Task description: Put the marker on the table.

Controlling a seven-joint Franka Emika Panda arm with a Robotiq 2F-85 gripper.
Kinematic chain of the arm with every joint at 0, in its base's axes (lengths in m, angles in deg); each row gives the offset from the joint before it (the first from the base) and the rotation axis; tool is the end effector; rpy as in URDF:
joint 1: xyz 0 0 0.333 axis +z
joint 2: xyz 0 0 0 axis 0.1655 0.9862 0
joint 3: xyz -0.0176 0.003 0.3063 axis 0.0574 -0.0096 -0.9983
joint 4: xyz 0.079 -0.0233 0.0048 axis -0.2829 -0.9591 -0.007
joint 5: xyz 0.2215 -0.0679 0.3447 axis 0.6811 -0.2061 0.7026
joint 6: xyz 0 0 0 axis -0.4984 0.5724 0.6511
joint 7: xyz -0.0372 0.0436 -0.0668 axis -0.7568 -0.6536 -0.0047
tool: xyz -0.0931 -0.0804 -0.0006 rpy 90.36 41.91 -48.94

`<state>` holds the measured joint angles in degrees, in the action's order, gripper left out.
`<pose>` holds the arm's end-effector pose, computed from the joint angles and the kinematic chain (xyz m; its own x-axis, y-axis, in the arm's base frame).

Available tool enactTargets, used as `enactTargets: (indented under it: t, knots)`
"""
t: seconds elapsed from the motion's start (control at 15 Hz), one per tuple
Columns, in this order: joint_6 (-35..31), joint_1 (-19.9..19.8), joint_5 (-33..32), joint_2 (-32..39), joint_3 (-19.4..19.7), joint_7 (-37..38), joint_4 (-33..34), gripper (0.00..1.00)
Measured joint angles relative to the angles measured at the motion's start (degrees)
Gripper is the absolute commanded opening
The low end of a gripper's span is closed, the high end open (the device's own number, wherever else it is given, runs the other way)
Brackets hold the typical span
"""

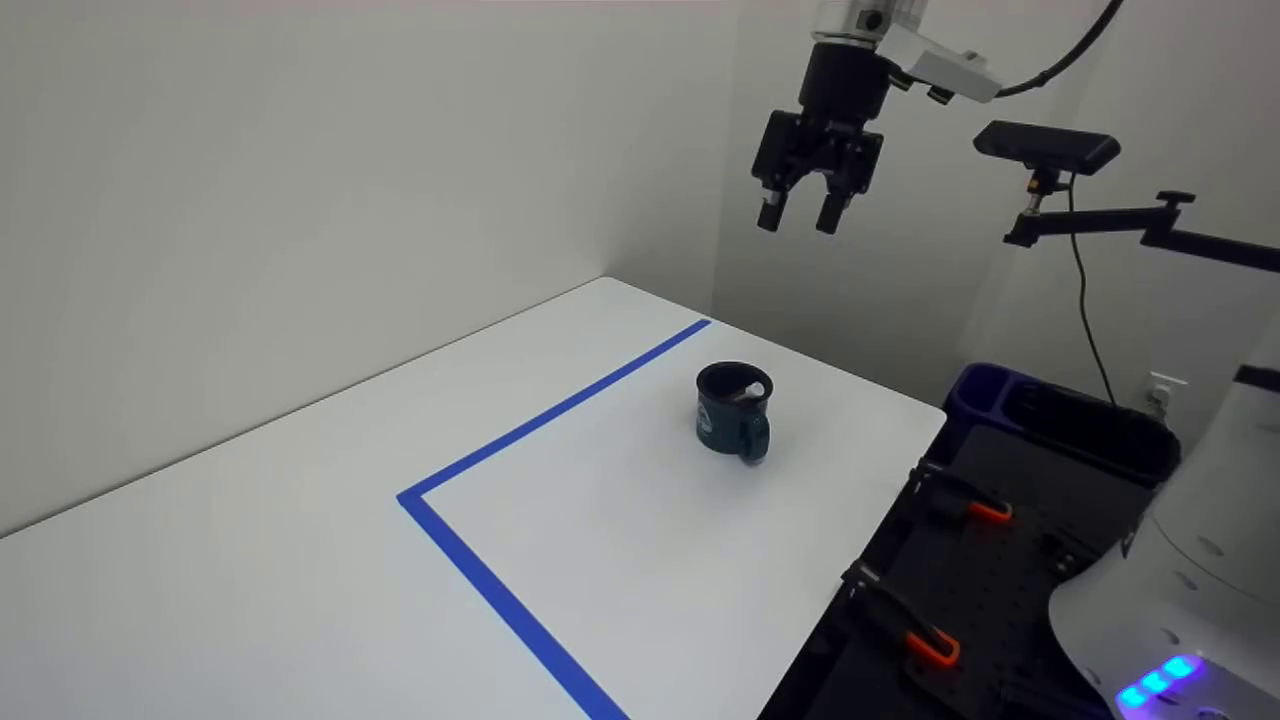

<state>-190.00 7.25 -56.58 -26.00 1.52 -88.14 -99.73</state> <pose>0.4084 -0.0651 0.3971 0.9638 -0.2633 0.0426 -0.2492 -0.9458 -0.2082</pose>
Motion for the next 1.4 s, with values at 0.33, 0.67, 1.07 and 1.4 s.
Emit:
enactTargets:
  t: [0.33,0.67,1.07,1.4]
  knots:
    - [0.0,0.0,0.0,0.0,0.0,0.0,0.0,1.0]
    - [0.0,0.0,0.0,0.0,0.0,0.0,0.0,1.0]
    - [0.0,-0.2,0.0,4.1,-0.4,1.0,2.5,1.0]
    - [-0.1,-0.3,0.0,16.0,-1.0,5.8,9.1,1.0]
